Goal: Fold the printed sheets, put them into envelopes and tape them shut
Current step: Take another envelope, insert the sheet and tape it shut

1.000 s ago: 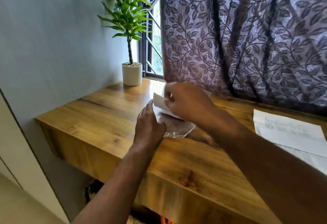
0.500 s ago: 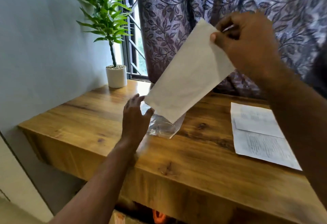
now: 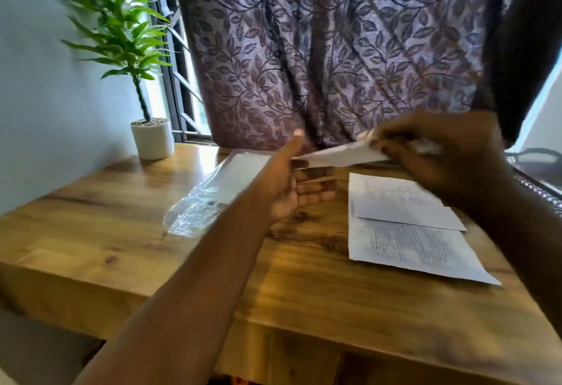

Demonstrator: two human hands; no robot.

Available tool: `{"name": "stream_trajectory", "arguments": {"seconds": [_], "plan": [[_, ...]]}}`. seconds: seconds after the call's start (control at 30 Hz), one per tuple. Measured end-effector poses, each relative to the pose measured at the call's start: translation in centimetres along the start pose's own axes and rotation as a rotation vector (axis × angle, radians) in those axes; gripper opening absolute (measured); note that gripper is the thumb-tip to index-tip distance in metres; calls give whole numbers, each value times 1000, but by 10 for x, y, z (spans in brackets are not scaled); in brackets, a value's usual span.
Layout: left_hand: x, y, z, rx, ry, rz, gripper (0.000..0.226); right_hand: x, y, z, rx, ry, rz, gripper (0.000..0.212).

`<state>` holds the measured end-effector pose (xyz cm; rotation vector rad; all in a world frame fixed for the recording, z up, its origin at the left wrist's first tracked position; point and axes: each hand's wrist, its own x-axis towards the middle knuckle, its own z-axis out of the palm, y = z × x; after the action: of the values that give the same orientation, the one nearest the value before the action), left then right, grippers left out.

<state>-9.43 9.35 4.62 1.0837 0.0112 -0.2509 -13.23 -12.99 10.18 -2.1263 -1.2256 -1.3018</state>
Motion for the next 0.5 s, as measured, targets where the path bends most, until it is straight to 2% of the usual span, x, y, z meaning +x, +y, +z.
{"name": "stream_trajectory", "arguments": {"seconds": [0.1, 0.13, 0.17, 0.23, 0.33, 0.37, 0.43, 0.5], "plan": [[11, -3, 17, 68, 59, 18, 24, -32, -2, 4, 44, -127, -96, 18], [15, -7, 22, 146, 80, 20, 14, -40, 0, 3, 70, -176, -71, 25], [19, -10, 24, 239, 114, 31, 13, -45, 4, 2, 105, -218, -17, 33], [28, -12, 19, 418, 119, 96, 15, -51, 13, 4, 177, -201, 130, 37], [35, -9, 16, 727, 30, 172, 34, -56, 45, 16, 179, -54, 437, 20], [37, -8, 15, 803, -15, 175, 35, -57, 59, 23, 173, -56, 582, 26], [39, -4, 16, 912, -145, 171, 37, -62, 84, 36, 215, -144, 837, 51], [40, 0, 22, 1039, -290, 139, 44, -70, 104, 45, 357, -202, 1005, 67]]}}
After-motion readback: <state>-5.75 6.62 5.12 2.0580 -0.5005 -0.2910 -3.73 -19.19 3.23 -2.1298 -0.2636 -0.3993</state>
